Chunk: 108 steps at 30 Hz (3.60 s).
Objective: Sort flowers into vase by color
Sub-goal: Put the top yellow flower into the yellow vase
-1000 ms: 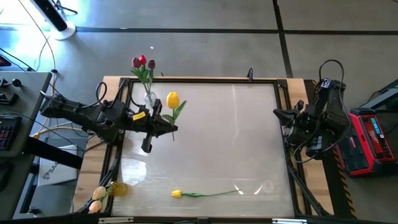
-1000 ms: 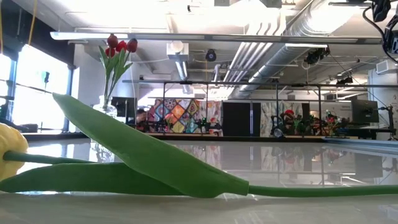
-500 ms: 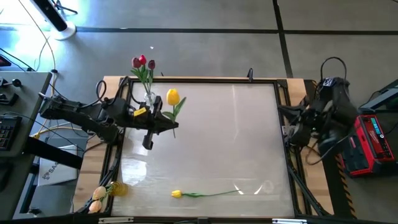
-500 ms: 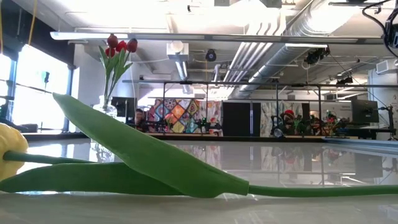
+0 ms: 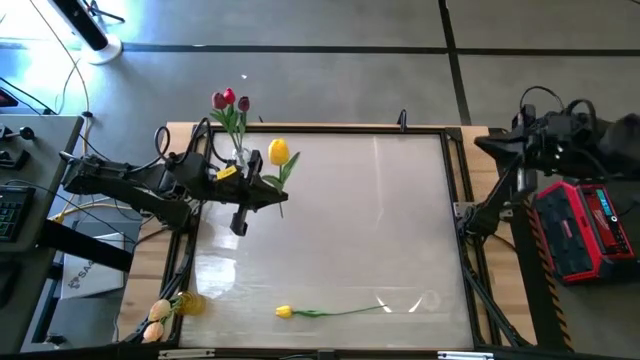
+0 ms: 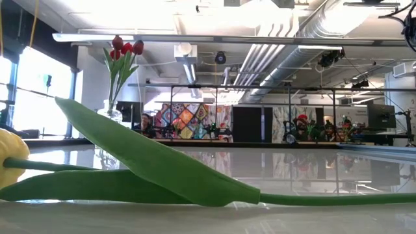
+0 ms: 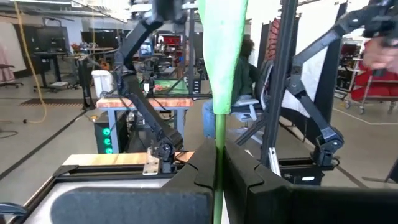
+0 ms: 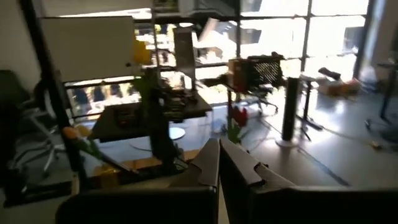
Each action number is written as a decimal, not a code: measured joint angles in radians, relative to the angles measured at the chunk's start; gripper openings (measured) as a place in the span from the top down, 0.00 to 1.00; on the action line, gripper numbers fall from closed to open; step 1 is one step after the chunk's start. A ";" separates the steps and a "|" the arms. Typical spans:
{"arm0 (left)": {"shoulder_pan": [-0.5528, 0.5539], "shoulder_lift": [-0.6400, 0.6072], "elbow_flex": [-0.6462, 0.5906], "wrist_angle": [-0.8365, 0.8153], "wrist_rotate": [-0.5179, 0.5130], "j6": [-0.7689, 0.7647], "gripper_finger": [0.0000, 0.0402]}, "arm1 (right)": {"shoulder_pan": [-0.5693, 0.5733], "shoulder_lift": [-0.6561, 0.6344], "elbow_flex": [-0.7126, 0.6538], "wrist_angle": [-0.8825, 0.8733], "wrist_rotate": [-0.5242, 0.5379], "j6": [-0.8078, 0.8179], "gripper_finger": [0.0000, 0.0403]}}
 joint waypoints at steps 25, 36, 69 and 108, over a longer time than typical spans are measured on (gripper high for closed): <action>0.040 0.000 0.001 0.023 0.056 -0.026 1.00 | -0.894 -0.054 -0.481 0.685 -0.904 -0.121 1.00; 0.040 0.000 0.001 0.021 0.056 -0.029 1.00 | -1.142 -0.072 -0.517 0.642 -1.147 0.046 0.99; 0.149 -0.248 0.001 -0.263 0.021 0.035 1.00 | -1.292 -0.030 -0.517 0.513 -1.253 0.045 0.57; 0.148 -0.348 0.001 -0.418 0.024 -0.008 1.00 | -1.291 -0.029 -0.517 0.511 -1.251 0.052 0.57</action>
